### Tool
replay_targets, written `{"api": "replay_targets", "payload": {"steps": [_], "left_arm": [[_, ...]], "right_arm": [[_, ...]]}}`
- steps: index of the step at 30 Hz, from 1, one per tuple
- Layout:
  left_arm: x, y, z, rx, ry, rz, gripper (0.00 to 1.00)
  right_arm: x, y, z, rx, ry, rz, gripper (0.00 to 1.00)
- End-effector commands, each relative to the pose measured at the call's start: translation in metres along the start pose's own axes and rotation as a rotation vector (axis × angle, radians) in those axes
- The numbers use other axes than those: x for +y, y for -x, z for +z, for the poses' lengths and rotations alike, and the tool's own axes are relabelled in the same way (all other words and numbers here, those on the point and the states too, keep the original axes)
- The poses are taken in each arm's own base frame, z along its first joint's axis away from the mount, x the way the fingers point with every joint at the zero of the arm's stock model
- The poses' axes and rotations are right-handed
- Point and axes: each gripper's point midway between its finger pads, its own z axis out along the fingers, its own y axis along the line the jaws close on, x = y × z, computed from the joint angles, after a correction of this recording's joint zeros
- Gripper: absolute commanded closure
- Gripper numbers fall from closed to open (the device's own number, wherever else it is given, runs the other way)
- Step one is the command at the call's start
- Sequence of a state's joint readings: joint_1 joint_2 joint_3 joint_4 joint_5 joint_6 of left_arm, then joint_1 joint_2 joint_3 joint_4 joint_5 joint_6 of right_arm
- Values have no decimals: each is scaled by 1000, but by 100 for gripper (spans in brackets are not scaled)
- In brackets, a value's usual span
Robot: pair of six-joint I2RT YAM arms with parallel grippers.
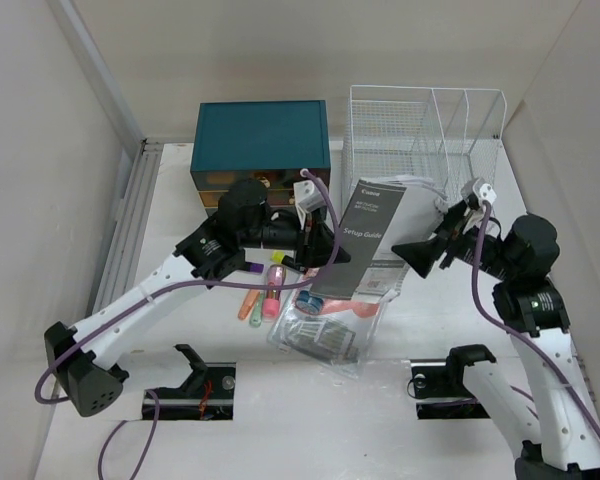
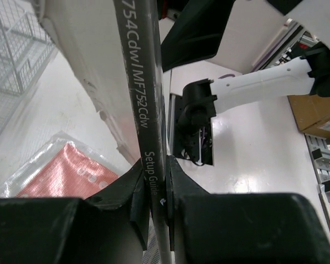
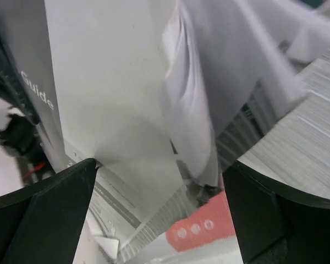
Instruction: Organize the desk
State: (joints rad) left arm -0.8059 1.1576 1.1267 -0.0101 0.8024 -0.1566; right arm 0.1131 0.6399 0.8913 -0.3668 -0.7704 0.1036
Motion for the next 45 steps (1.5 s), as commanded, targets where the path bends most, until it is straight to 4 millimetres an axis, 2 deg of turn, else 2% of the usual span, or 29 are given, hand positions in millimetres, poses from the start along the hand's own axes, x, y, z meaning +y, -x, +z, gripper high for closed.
{"api": "replay_targets", "payload": {"steps": [1,2,6,11,12,16,18,23,25,26,28,29,30,32,33,39,44,45], "left_arm": [[-57,79,-25,-179,-117,225,100],[-63,89,-29,-190,-118,249,100],[-79,111,-37,-219,-144,297,100],[-90,127,-38,-234,-192,323,100],[-97,133,-41,-249,-210,336,100],[-102,142,-41,-262,-228,324,100],[-100,144,-39,-261,-228,322,100],[-80,145,-34,-273,-125,300,100],[-74,144,-32,-276,-98,299,100],[-67,141,-30,-274,-75,286,100],[-62,144,-30,-283,-49,293,100],[-59,145,-30,-290,-30,290,100],[-55,142,-29,-286,-18,281,100],[-49,140,-27,-285,5,281,100],[-43,138,-26,-284,29,270,100],[-26,134,-33,-297,128,254,100],[-13,137,-49,-334,213,257,100],[-19,139,-53,-342,202,267,100]], "right_arm": [[40,40,3,-95,270,-78,0],[52,38,1,-76,362,-76,0],[64,44,1,-47,495,-78,0],[82,55,-7,-27,638,-157,0],[92,55,-13,-21,695,-184,0],[107,63,-22,-7,816,-243,0],[115,70,-27,-8,858,-273,0],[137,74,-33,-23,925,-300,1],[141,76,-33,-31,922,-297,8],[140,77,-31,-37,903,-294,23],[143,79,-32,-43,898,-291,41],[143,79,-32,-43,898,-291,62],[143,82,-31,-62,874,-307,75],[142,85,-30,-79,846,-312,95],[139,88,-27,-90,818,-307,100],[131,115,-19,-168,689,-336,100],[117,119,-7,-175,627,-310,100],[114,119,-3,-172,618,-301,100]]}}
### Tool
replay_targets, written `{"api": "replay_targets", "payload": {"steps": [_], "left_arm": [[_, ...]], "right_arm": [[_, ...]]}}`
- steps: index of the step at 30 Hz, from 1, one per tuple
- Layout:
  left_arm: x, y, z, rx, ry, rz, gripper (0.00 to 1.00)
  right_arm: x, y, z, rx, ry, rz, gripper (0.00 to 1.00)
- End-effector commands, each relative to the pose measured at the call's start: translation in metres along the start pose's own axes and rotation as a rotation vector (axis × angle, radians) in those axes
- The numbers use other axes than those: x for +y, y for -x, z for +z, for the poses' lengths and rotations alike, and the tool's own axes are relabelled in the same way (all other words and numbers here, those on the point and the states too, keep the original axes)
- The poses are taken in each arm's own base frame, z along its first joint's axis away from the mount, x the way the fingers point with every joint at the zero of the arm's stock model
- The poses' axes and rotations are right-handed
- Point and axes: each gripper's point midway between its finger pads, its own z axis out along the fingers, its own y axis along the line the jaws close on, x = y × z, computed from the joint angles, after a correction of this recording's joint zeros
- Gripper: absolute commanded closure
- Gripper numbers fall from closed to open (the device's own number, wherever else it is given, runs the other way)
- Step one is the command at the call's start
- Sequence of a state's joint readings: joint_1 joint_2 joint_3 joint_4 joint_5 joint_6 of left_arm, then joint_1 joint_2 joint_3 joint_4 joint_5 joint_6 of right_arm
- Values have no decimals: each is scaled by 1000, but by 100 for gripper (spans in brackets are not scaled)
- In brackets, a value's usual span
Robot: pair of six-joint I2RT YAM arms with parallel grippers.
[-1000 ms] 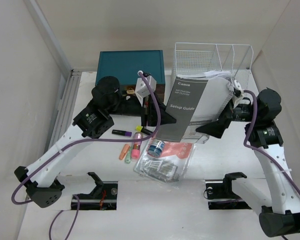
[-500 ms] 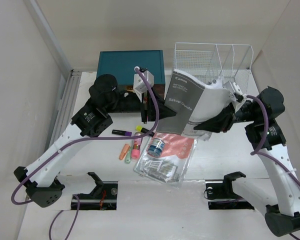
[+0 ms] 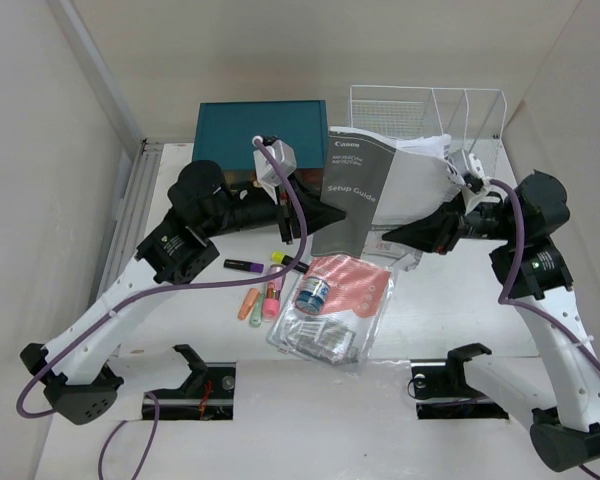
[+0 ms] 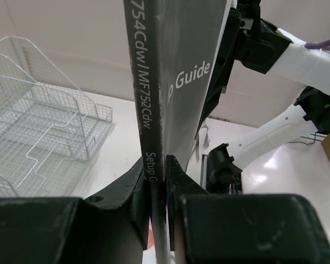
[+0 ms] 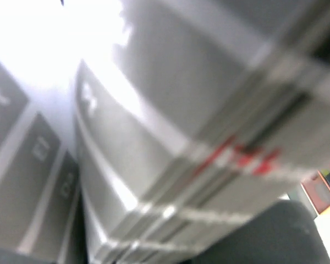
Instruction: Organize the desk
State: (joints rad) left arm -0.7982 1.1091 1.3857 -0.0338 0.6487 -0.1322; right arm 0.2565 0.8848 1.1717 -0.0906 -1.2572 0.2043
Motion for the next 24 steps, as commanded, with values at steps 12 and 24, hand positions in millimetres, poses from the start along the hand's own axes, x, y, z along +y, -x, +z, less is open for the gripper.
{"api": "replay_targets", "payload": {"steps": [12,24], "left_arm": [[-1,50,-16,-65,33,164,100],[-39,65,-49,-72,-51,318,100]], "right_arm": [[-31,51,-5,-100,-202,-189,0],[-44,93,-10,-174,-288,-284,0]]}}
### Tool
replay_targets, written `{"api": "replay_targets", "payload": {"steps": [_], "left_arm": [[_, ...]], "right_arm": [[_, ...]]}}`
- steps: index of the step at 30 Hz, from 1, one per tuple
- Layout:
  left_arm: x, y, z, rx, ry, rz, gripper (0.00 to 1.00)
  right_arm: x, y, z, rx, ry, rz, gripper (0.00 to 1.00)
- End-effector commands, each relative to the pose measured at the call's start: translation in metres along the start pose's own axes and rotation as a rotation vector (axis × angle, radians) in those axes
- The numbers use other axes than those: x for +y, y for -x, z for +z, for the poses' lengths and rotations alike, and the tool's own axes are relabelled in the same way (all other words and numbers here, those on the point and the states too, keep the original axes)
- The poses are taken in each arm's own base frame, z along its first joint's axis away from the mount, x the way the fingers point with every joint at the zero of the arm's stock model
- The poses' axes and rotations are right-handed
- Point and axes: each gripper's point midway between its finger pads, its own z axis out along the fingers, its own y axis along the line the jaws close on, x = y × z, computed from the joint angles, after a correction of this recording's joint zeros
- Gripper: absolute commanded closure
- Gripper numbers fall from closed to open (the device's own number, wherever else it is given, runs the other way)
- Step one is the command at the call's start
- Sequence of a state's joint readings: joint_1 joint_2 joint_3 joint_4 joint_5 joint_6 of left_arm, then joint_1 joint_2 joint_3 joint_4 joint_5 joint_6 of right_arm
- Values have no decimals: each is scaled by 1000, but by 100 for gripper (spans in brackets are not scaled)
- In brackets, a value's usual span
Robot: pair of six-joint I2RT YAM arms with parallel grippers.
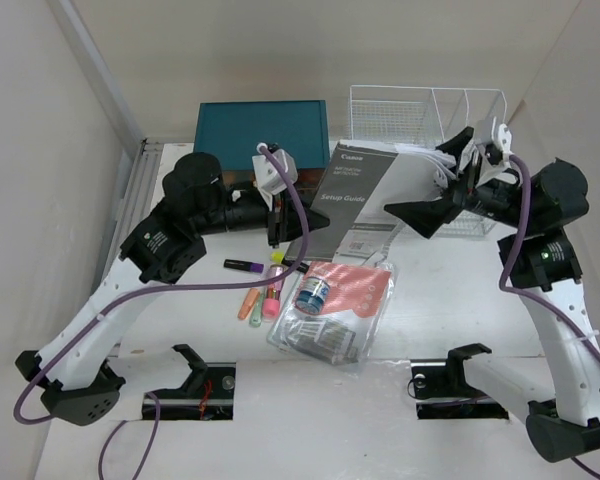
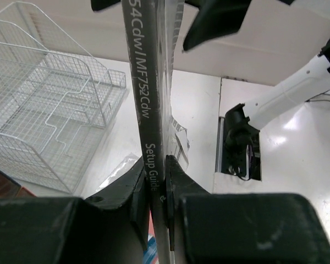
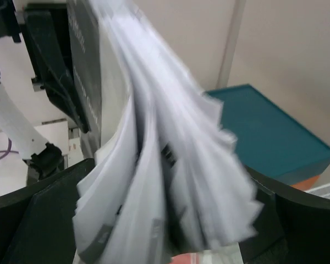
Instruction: Organize the desk
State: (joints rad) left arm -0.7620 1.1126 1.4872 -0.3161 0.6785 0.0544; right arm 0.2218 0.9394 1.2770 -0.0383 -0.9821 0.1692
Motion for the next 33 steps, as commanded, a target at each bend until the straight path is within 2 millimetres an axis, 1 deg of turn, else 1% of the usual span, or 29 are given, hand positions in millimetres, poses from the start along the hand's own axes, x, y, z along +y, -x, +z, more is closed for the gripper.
{"api": "replay_targets", "payload": {"steps": [1,3,4,5,6,8,9,10,11,12,15,16,17,19,20,21,22,24,25,26,27,28,29,30,31,32,33], "left_arm": [[-41,84,-47,-240,-44,274,100],[-48,92,-57,-266,-41,308,100],[-52,97,-65,-285,-31,321,100],[-54,99,-68,-293,-29,336,100],[-56,103,-71,-303,-27,355,100],[-62,111,-82,-324,-14,383,100],[-65,117,-87,-335,-12,401,100],[-67,116,-88,-327,-20,414,100],[-69,120,-90,-335,-20,421,100],[-73,119,-93,-334,-28,434,100],[-77,117,-93,-333,-55,451,100],[-77,113,-91,-323,-70,445,100],[-77,113,-91,-323,-69,454,100],[-78,110,-88,-320,-87,455,100],[-77,109,-86,-327,-88,452,100],[-75,106,-83,-322,-89,448,100],[-75,108,-83,-328,-90,443,100],[-72,104,-79,-327,-90,442,100],[-73,104,-79,-327,-91,433,100],[-70,105,-79,-327,-78,431,100],[-71,107,-80,-337,-77,439,100],[-65,106,-75,-328,-65,420,100],[-63,107,-72,-324,-65,417,100],[-59,112,-72,-331,-44,418,100],[-58,114,-70,-331,-44,418,100],[-52,111,-63,-311,-45,402,100],[-51,113,-60,-312,-45,403,100]], "right_arm": [[13,60,-3,-118,12,-163,0],[16,63,-1,-112,47,-171,0],[18,67,-1,-117,48,-180,0],[22,71,-2,-123,64,-197,0],[25,66,-1,-107,101,-202,0],[29,62,-1,-97,138,-234,0],[37,60,-2,-88,185,-246,0],[39,55,-2,-82,209,-257,0],[41,52,-3,-84,231,-273,0],[48,51,-4,-79,274,-293,0],[58,54,-7,-83,328,-319,0],[63,53,-9,-77,358,-333,0],[66,52,-9,-77,378,-332,0],[74,58,-10,-85,400,-348,0],[79,57,-10,-86,424,-346,0],[81,60,-11,-88,425,-347,0],[85,64,-11,-95,435,-355,0],[90,67,-11,-101,449,-350,0],[97,68,-14,-103,470,-358,0],[97,68,-14,-103,470,-358,0],[106,67,-18,-100,510,-367,0],[108,66,-19,-95,523,-369,0],[114,62,-22,-90,552,-366,0],[118,59,-25,-78,583,-370,0],[120,54,-24,-75,601,-370,0],[122,51,-26,-71,610,-369,0],[123,51,-27,-69,620,-379,0]]}}
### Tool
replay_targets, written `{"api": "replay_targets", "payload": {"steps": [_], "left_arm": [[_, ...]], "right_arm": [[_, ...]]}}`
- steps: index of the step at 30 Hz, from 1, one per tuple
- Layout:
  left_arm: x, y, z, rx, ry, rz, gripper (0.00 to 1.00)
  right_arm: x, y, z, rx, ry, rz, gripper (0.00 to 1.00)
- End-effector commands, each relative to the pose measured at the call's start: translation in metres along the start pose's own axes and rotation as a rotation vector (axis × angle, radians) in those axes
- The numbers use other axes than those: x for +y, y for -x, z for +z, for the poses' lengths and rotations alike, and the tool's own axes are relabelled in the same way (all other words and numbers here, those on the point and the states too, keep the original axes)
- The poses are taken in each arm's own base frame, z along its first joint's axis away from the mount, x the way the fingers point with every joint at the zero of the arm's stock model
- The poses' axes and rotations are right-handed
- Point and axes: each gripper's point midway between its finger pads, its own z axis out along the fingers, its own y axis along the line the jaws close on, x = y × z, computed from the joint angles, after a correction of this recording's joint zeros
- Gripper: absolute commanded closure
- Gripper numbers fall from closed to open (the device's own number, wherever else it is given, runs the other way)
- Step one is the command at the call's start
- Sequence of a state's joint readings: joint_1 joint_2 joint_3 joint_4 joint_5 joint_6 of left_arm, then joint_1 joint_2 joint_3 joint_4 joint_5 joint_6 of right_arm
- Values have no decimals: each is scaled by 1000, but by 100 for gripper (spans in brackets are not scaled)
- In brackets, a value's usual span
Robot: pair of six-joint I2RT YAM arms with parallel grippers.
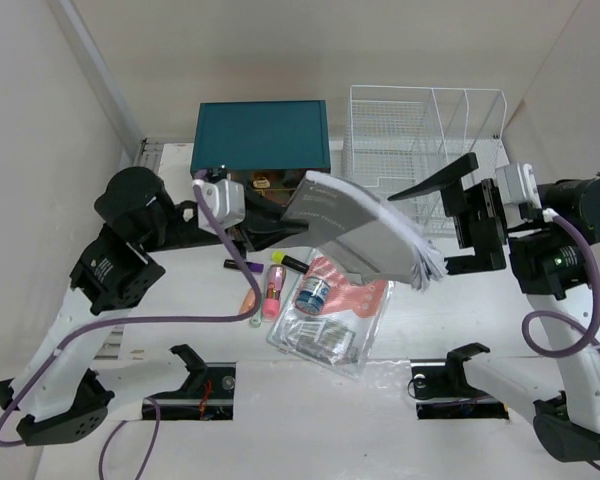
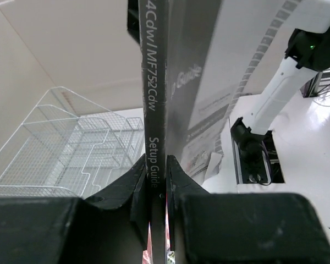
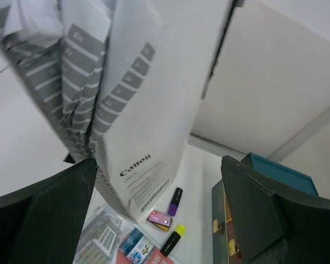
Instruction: Organize the desk
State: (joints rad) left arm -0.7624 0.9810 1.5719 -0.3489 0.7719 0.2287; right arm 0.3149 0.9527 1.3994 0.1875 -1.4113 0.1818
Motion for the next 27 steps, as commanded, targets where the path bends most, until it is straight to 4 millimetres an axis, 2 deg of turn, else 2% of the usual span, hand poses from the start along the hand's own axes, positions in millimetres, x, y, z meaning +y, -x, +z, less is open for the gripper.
{"api": "replay_targets", "payload": {"steps": [1,3,5,6,11,13,14,17,18,20,21,22,24,25,27], "left_arm": [[14,61,-1,-153,51,126,100],[21,59,8,-144,49,109,100],[23,64,10,-151,49,104,100],[28,59,16,-143,48,97,100],[43,64,21,-154,108,82,100],[49,72,20,-183,140,94,100],[51,69,21,-175,148,88,100],[53,73,20,-208,161,85,100],[51,68,20,-210,160,76,100],[47,76,14,-261,169,74,100],[48,75,13,-271,178,67,100],[48,67,16,-274,177,60,100],[47,65,13,-287,191,53,100],[50,54,17,-273,197,27,100],[47,55,13,-286,196,24,100]], "right_arm": [[25,11,1,-1,112,-89,0],[28,4,1,0,130,-68,0],[32,8,2,-6,140,-77,0],[34,5,3,-9,148,-65,0],[35,5,3,-10,138,-47,0],[39,5,3,-13,146,-37,0],[39,5,3,-13,146,-37,0],[33,7,4,-26,87,-13,0],[21,7,5,-41,20,9,0],[9,6,6,-58,-51,48,0],[4,8,6,-67,-83,75,4],[-7,11,5,-87,-150,90,6],[-19,6,5,-101,-207,145,9],[-27,8,4,-114,-250,155,11],[-36,8,3,-137,-287,182,15]]}}
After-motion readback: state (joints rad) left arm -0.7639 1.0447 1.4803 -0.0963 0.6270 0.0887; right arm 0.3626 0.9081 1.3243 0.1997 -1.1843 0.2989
